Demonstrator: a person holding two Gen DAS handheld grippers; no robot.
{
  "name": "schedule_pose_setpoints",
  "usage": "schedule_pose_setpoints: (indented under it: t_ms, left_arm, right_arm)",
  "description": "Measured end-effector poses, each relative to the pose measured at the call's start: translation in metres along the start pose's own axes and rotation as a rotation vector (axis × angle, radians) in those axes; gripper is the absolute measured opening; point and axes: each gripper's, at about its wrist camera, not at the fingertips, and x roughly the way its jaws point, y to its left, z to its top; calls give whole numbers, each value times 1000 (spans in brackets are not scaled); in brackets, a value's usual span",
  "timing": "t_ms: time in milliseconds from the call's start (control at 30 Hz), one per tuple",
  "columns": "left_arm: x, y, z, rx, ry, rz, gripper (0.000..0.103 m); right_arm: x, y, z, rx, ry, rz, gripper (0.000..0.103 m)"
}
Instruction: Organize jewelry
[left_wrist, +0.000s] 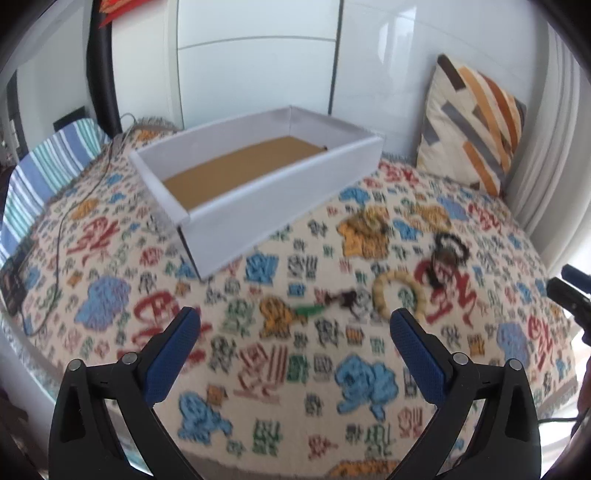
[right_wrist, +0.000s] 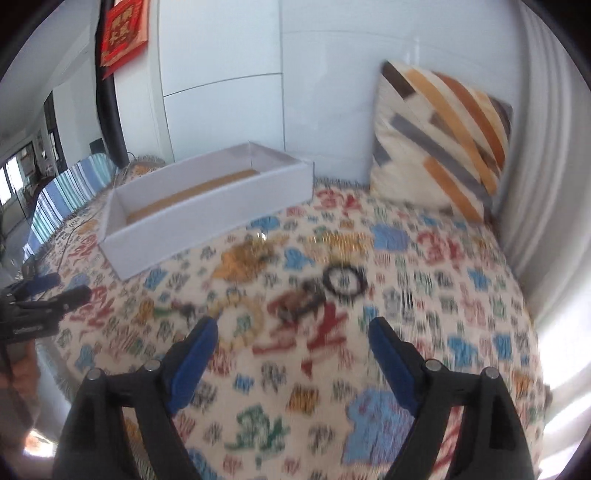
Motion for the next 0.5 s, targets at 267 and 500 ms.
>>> schedule_pose_setpoints:
  t_ms: [267,500]
  left_arm:
    - [-6,-27,-44,0,61,-93,102]
    - [-18,-44,-52,64,-11,-65,102]
  right_arm:
    - [-37,-41,-57,203,-8,139,86]
    - [-45,-41,-80,204,1,20,86]
